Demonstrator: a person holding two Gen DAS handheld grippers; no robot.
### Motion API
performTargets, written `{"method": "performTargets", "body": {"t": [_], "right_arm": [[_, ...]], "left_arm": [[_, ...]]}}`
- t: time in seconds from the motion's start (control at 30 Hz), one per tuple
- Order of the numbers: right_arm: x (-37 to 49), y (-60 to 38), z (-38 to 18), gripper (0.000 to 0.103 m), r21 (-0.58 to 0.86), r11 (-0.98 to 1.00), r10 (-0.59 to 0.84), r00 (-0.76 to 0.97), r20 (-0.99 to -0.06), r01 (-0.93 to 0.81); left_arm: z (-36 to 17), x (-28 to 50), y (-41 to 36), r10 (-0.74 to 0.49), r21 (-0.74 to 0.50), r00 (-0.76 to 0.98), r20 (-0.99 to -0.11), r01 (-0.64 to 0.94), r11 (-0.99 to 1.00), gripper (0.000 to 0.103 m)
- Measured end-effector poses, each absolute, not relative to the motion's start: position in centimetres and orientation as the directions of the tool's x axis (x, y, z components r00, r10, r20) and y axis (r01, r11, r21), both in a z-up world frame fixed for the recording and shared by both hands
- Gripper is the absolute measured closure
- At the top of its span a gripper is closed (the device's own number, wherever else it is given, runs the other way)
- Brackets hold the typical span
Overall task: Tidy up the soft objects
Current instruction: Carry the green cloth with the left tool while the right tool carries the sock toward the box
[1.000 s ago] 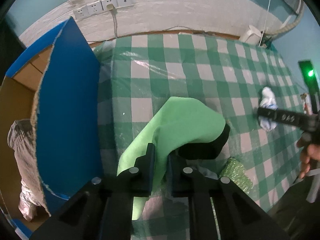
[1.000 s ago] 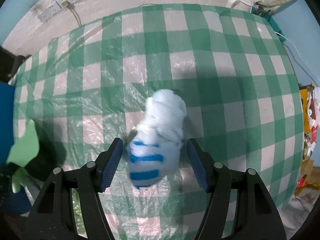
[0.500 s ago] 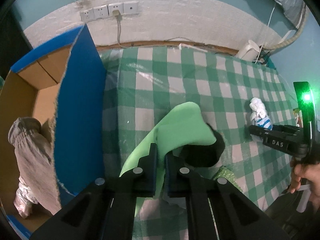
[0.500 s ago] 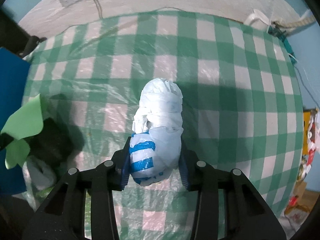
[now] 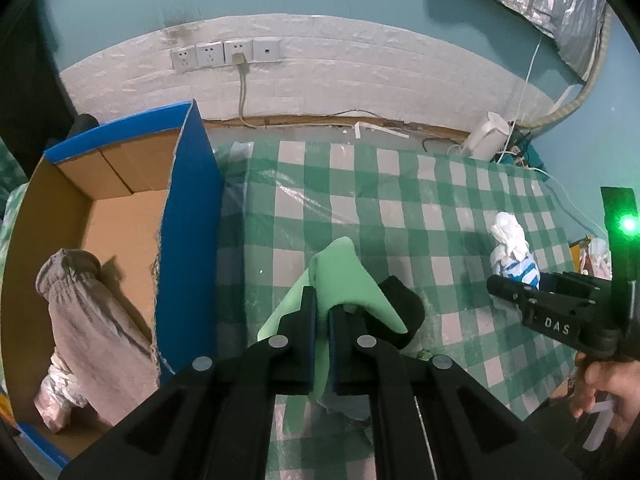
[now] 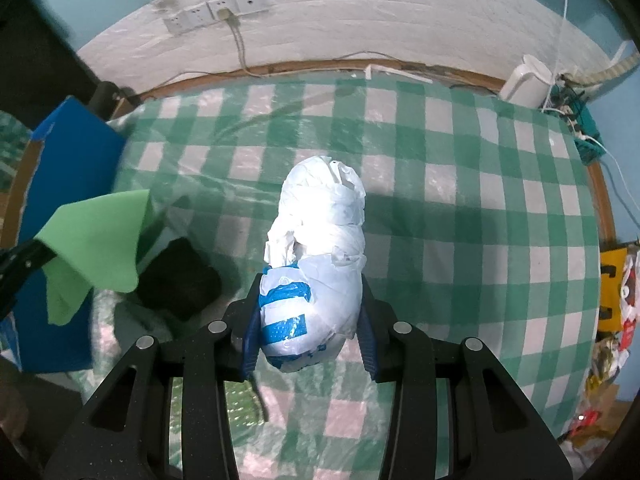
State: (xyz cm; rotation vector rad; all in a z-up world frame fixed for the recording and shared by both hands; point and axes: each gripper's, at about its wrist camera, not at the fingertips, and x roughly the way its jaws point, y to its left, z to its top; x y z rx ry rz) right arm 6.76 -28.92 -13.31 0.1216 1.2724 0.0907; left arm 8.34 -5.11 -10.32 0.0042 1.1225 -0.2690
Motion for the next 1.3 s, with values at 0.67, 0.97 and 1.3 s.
{"method": "performTargets", "body": {"t": [0.67,0.97,1.3], "right_arm": [[4.9,-26.2,-8.4,0.064,0.184,0.978,0.207,0.376,-0.903,-0.096],[4.5,-25.1,-6.6,0.064,0.184,0.976,0.218,0.408,-0.886,-0.12],[4.6,-23.1,-4.8,0.064,0.19,0.968,0.245,0.435,-0.866,-0.166]], "left_arm": [[-6.9,6.3,-5.1,-0.199,-0.102,0.49,-0.849,0.218,0.971,0.098],[-5.4,5.0,-4.7,-0.196,-0.093,0.528,-0.826,0.216,0.972,0.098],[-4.0,4.3,-3.2,-0.189,-0.096,0.555,-0.81,0.192,0.977,0.098]]}}
